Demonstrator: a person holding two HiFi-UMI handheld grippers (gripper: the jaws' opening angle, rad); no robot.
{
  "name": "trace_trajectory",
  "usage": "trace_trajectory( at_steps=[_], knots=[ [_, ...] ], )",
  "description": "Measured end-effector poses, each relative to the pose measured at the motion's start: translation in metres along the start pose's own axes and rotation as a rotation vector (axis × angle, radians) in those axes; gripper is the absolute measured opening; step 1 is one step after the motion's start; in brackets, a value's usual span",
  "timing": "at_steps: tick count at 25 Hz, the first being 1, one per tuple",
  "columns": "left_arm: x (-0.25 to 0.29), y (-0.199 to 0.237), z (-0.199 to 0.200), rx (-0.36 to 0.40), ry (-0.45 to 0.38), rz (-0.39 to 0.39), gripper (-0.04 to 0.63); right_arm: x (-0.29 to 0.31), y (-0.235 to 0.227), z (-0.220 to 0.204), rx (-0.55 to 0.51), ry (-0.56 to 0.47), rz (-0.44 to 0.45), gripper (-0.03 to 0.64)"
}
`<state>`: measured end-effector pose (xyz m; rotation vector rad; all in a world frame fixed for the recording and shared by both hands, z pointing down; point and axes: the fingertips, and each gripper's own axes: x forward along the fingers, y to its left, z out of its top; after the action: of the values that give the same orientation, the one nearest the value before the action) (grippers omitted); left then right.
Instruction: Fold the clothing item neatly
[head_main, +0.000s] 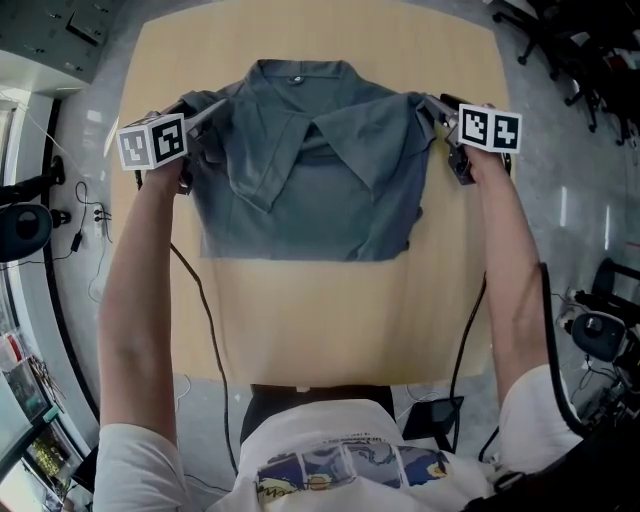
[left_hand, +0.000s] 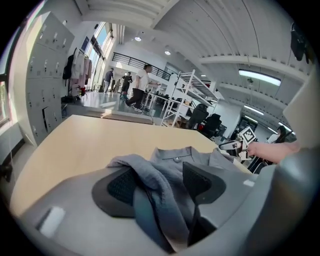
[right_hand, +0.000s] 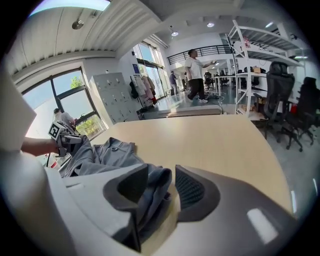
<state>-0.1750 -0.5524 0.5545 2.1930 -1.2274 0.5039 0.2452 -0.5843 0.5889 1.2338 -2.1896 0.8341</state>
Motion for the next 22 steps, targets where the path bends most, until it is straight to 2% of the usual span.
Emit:
trace_trajectory(
  at_steps=[4, 9, 22],
  knots=[
    [-0.007, 0.003, 0.002, 0.001, 0.012, 0.009, 0.296, -0.008, 0.010, -0.003, -0.037, -0.005, -0.001, 0.156],
    [-0.013, -0.001, 0.005, -0.053, 0.024, -0.053, 0.296, -0.010, 0.034, -0.012, -0.068, -0.006, 0.032, 0.156],
    [-0.041, 0.008, -0.004, -0.045, 0.069, -0.059, 0.296, -0.014, 0.079, -0.020, -0.136, 0.009, 0.071, 0.156]
  ],
)
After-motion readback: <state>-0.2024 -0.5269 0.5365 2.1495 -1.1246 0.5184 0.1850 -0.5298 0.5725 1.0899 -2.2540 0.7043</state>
